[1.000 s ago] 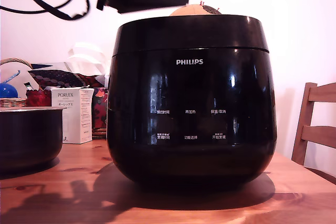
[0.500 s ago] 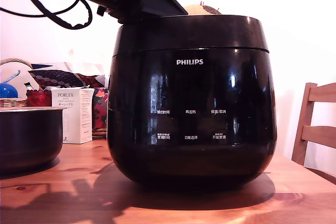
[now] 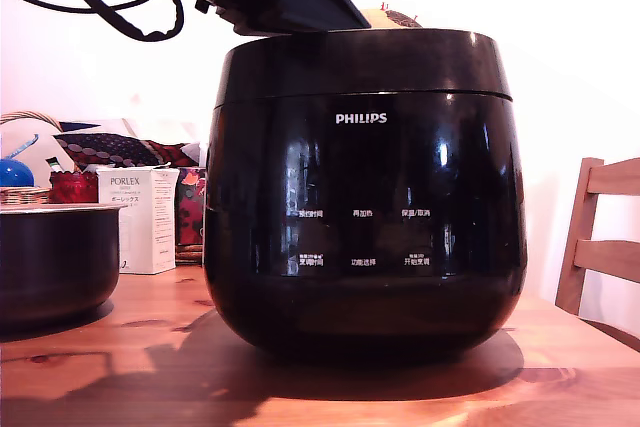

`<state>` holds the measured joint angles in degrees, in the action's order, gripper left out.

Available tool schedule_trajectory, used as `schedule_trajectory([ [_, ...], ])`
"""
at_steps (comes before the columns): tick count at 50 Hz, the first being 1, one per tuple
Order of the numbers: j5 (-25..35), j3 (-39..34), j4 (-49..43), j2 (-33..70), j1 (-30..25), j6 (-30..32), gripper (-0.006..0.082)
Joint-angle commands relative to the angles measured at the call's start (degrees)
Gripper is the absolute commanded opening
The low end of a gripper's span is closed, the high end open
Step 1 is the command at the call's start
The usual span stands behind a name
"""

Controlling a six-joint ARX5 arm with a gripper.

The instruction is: Open the rice cooker by pressing the large metal button on the top of its lid with medium force

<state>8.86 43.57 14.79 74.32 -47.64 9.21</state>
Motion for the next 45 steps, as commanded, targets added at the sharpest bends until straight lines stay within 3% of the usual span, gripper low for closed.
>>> schedule_trajectory([
  [1, -1.0, -2.7, -4.1, 2.6, 0.4, 0.3, -0.0024],
  [45, -1.2, -2.7, -10.5, 4.6, 0.3, 1.0, -0.0024],
])
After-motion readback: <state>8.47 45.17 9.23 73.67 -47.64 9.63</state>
